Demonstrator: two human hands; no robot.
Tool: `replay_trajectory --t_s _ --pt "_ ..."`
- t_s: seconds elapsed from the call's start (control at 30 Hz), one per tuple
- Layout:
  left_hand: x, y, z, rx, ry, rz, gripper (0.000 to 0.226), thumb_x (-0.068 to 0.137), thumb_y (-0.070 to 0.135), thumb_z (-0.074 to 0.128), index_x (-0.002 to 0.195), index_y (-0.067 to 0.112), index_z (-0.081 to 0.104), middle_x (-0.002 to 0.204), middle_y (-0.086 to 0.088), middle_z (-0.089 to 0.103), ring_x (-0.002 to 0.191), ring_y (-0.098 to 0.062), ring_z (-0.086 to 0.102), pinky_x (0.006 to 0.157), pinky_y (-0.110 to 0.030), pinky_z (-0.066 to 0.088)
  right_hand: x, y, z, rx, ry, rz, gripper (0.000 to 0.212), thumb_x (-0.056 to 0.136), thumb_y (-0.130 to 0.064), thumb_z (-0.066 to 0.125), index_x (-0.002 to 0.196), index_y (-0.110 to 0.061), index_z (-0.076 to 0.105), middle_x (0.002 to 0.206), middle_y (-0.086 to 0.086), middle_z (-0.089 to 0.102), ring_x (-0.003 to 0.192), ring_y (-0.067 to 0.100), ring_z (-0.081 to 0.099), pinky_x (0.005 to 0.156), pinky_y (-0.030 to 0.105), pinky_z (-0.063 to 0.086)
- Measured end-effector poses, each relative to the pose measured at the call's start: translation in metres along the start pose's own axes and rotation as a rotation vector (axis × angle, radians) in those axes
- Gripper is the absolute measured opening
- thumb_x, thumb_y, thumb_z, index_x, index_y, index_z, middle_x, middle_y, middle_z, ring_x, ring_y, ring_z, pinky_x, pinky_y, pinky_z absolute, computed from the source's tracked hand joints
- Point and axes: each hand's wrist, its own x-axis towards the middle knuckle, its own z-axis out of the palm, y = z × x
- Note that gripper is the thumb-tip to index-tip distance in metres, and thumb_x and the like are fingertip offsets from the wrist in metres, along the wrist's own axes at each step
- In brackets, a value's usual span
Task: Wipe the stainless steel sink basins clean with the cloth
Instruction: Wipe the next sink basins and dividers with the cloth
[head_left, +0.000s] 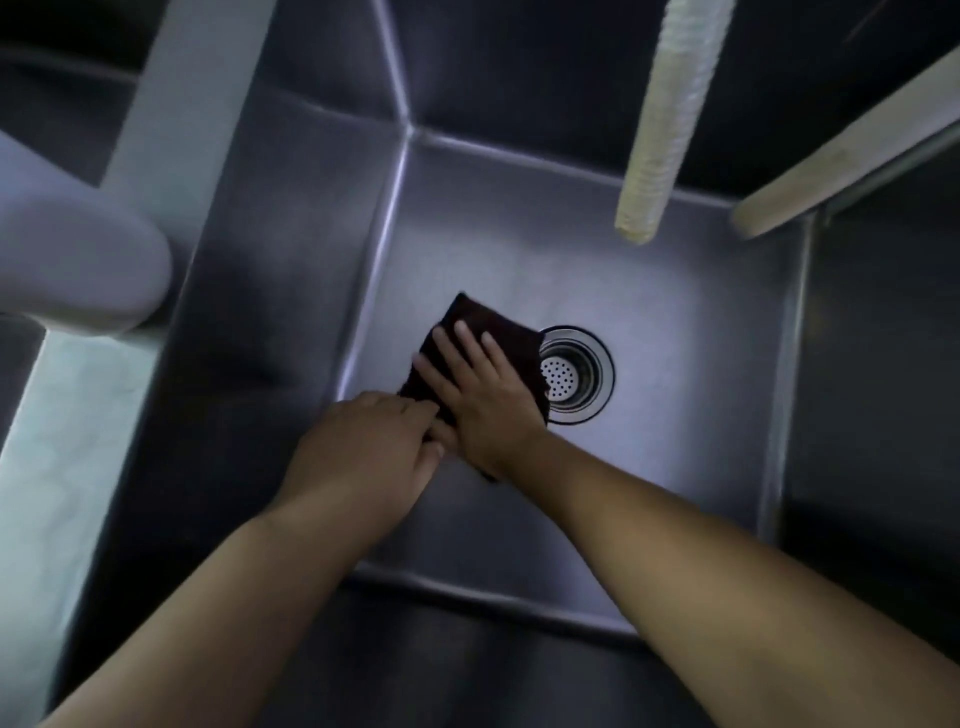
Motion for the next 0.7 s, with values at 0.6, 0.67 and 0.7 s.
replay_trajectory --t_s 0.6,0.67,0.7 --pt "0.003 -0.008 -0.016 -0.026 0.014 -0.218 0.036 0.096 0.038 0.042 0.126 0.022 0.054 0.124 0.0 0.059 0.121 -0.022 0.044 0.098 -0.033 0.039 -0.09 0.143 0.003 0.014 0.143 0.427 0.071 0.089 -0.051 0.032 0.148 -0.012 0.03 0.154 0.021 0.022 0.143 0.041 0.014 0.115 0.051 0.006" --pt "0.003 -0.009 -0.018 -0.033 0.015 -0.249 0.035 0.096 0.037 0.042 0.125 0.021 0.054 0.122 -0.002 0.059 0.121 -0.023 0.044 0.097 -0.034 0.039 -0.121 0.125 0.014 -0.008 0.143 0.408 0.072 0.087 -0.049 0.035 0.147 -0.01 0.029 0.153 0.024 0.024 0.142 0.041 0.015 0.114 0.052 0.009" --pt "0.003 -0.01 -0.02 -0.032 0.016 -0.259 0.035 0.096 0.037 0.042 0.124 0.021 0.054 0.122 -0.002 0.06 0.12 -0.023 0.044 0.097 -0.034 0.04 -0.135 0.113 0.019 -0.022 0.138 0.38 0.073 0.086 -0.049 0.036 0.147 -0.01 0.028 0.152 0.025 0.024 0.142 0.041 0.013 0.114 0.054 0.01"
